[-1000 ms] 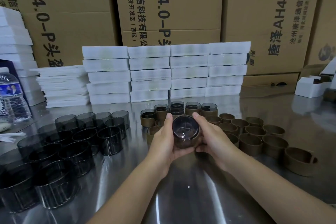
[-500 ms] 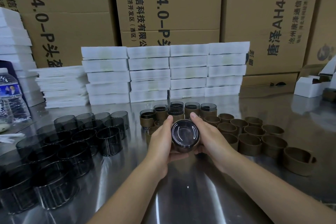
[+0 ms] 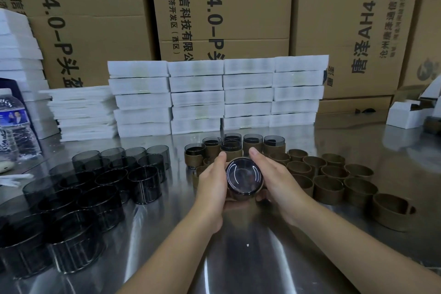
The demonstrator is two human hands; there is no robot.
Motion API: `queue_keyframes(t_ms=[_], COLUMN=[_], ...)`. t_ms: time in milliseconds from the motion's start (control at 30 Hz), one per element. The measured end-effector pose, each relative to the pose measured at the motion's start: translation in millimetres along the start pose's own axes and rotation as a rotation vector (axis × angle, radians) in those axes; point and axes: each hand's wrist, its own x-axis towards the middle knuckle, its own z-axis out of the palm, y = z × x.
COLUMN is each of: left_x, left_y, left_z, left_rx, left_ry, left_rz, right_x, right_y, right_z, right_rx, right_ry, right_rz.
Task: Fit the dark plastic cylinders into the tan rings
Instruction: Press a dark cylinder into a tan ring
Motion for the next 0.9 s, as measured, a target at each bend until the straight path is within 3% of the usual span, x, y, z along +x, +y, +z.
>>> queue_keyframes(t_ms=[900], left_x=[-3.1], left_y=[0.9], left_z=[-0.3], left_rx=[-0.030], left_ry=[0.039], left_rz=[0.022], right_x=[4.6], right_y=[-1.3], right_z=[-3.9], right_rx=[0.024], right_ry=[-0.031], right_rz=[0.096])
